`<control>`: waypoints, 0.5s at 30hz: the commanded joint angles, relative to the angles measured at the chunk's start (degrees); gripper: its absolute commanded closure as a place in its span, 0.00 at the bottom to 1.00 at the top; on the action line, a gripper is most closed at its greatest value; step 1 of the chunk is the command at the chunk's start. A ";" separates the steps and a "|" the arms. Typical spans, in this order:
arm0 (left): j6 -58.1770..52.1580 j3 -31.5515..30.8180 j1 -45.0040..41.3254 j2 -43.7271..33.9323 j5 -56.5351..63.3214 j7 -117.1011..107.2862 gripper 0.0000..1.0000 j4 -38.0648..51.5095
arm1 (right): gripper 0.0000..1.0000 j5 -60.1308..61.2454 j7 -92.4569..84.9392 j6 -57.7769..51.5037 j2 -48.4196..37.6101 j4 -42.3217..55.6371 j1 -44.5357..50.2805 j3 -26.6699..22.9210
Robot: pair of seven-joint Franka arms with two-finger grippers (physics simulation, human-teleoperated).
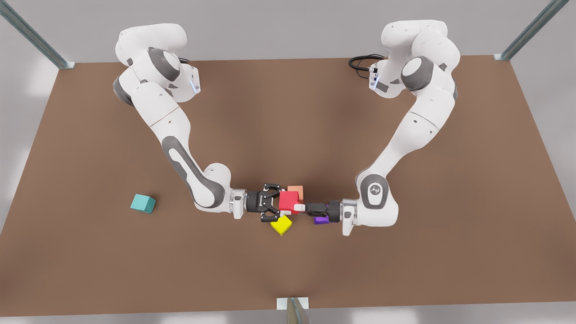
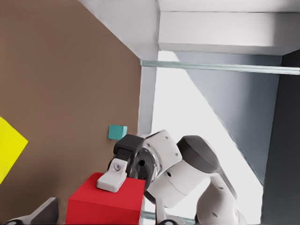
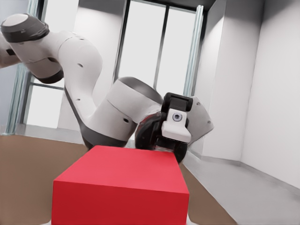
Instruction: Pick up red wooden cube and pass to hand red wooden cube and place in blue wooden cube
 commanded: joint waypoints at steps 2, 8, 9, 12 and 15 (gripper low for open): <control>-8.46 -0.15 6.76 -1.33 11.97 -2.46 0.00 0.81 | 0.45 -0.77 1.96 -0.11 -0.92 0.10 -1.53 -0.30; -57.06 -6.82 15.47 -21.36 74.80 -32.33 0.00 5.73 | 0.44 -55.42 36.92 -13.12 -7.41 -1.21 -21.04 -0.56; -57.42 -9.47 15.47 -25.24 82.55 -32.78 0.00 5.82 | 0.44 -63.52 47.65 -17.60 -10.22 -1.74 -24.65 -0.65; -54.10 22.98 -1.89 -44.38 68.01 -27.35 0.00 -4.70 | 0.41 -80.75 73.93 -19.19 -20.60 -7.01 -25.79 -6.80; -53.20 36.06 -11.51 -50.12 59.97 -23.73 0.00 -10.35 | 0.42 -96.39 82.12 -19.10 -25.44 -11.14 -25.79 -9.53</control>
